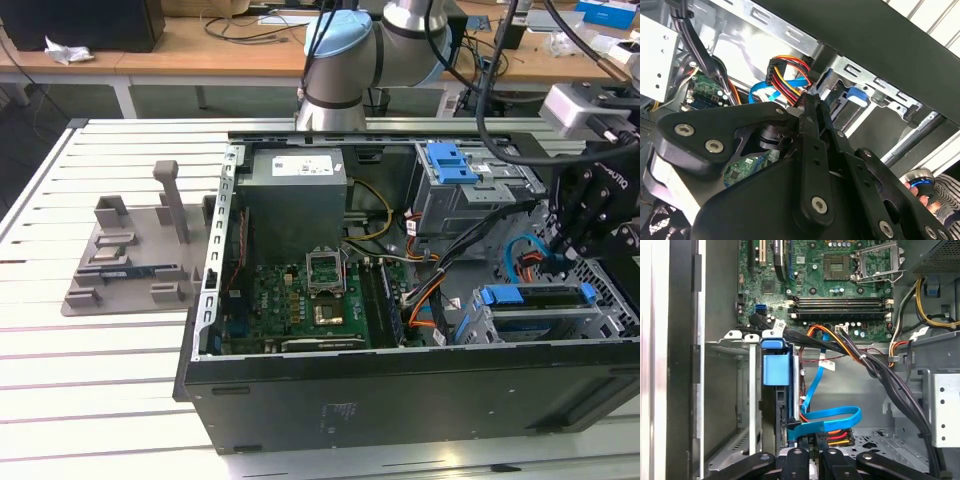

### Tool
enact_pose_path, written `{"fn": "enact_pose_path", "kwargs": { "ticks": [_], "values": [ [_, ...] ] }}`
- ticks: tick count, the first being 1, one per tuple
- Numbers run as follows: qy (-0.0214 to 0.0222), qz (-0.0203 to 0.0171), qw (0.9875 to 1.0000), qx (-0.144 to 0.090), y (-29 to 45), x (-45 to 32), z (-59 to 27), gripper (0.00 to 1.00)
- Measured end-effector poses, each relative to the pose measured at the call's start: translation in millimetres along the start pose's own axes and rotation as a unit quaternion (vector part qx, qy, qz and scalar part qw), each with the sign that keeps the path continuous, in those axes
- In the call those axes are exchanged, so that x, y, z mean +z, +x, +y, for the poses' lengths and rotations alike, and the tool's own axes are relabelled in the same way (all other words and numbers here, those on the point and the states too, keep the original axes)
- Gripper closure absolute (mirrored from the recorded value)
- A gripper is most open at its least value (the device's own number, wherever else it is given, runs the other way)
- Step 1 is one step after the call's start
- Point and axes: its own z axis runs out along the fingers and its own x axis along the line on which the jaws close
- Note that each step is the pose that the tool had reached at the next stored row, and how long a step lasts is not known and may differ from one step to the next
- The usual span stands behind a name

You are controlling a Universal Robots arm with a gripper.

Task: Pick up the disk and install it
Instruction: 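Insert the first disk wire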

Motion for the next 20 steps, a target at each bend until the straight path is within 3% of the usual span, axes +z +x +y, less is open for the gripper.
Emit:
{"fn": "enact_pose_path", "kwargs": {
  "ticks": [4, 10, 17, 20],
  "values": [
    [0.0000, 0.0000, 1.0000, 0.000, 8.8, 0.5, -0.2, 0.83],
    [0.0000, 0.0000, 1.0000, 0.000, 14.7, 2.6, -0.4, 0.83],
    [0.0000, 0.0001, 1.0000, 0.000, 17.1, 4.2, -0.6, 0.83],
    [0.0005, -0.0001, 1.0000, -0.001, 17.3, -0.6, -0.3, 0.83]
  ]
}}
